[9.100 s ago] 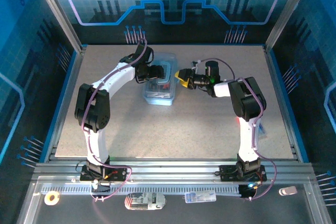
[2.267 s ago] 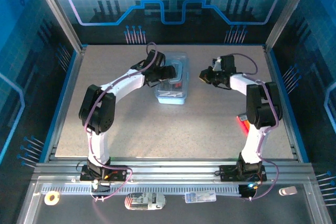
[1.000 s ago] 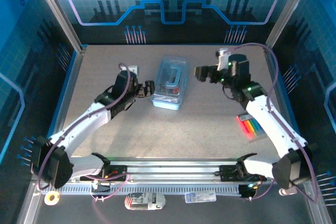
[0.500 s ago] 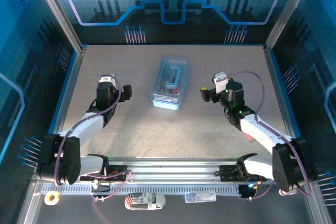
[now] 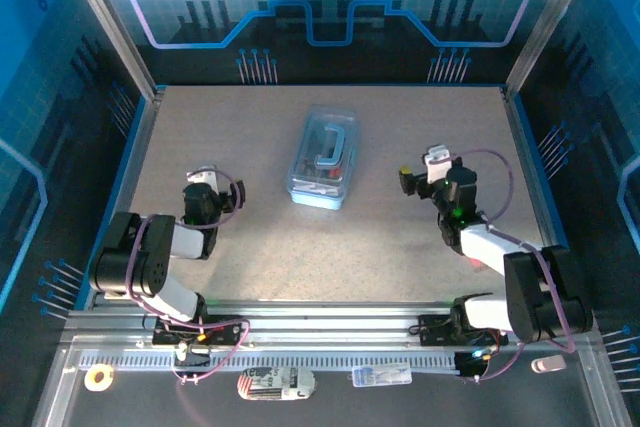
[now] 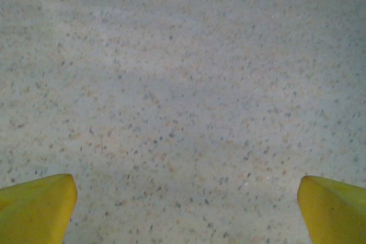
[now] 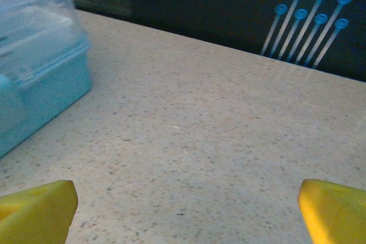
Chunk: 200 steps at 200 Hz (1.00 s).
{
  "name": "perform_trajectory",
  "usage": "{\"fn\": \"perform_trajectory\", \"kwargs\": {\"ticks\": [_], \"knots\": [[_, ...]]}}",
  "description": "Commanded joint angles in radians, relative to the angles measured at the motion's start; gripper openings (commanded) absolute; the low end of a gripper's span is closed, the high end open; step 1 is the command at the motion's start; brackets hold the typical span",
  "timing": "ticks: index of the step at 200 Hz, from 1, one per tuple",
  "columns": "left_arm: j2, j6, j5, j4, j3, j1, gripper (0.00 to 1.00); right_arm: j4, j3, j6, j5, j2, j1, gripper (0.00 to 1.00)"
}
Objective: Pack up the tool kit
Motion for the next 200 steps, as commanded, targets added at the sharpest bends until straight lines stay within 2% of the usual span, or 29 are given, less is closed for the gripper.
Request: {"fn": "perform_trajectory", "kwargs": {"ticks": [1,51,62,79,96,108,117,127,200], "knots": [[-0.012,0.024,0.054,0.039,0.061,0.01,0.99,0.047,-0.026,0.044,-0.025,-0.036,-0.032,1.0],[-0.007,0.031,0.047,0.042,0.067,0.003,0.99,0.194,-0.089,0.096,-0.051,0.064,-0.081,1.0],[-0.007,0.032,0.046,0.043,0.067,0.003,0.99,0.313,-0.119,0.12,-0.055,0.137,-0.095,1.0],[-0.006,0.032,0.047,0.041,0.068,0.001,0.99,0.543,-0.139,0.096,-0.138,0.284,-0.096,1.0],[-0.006,0.038,0.055,0.035,0.071,0.0,0.99,0.287,-0.071,0.104,-0.084,0.209,-0.092,1.0],[-0.006,0.048,0.079,0.02,0.079,0.0,0.99,0.281,-0.032,0.116,-0.058,0.252,-0.092,1.0],[-0.005,0.059,0.108,0.007,0.087,0.0,0.99,0.205,-0.009,0.113,-0.032,0.237,-0.082,1.0],[-0.004,0.069,0.135,-0.007,0.092,0.0,0.99,0.246,-0.016,0.109,-0.023,0.25,-0.075,1.0],[-0.005,0.069,0.136,-0.005,0.093,0.0,0.99,0.211,-0.001,0.077,-0.041,0.247,-0.059,1.0]]}}
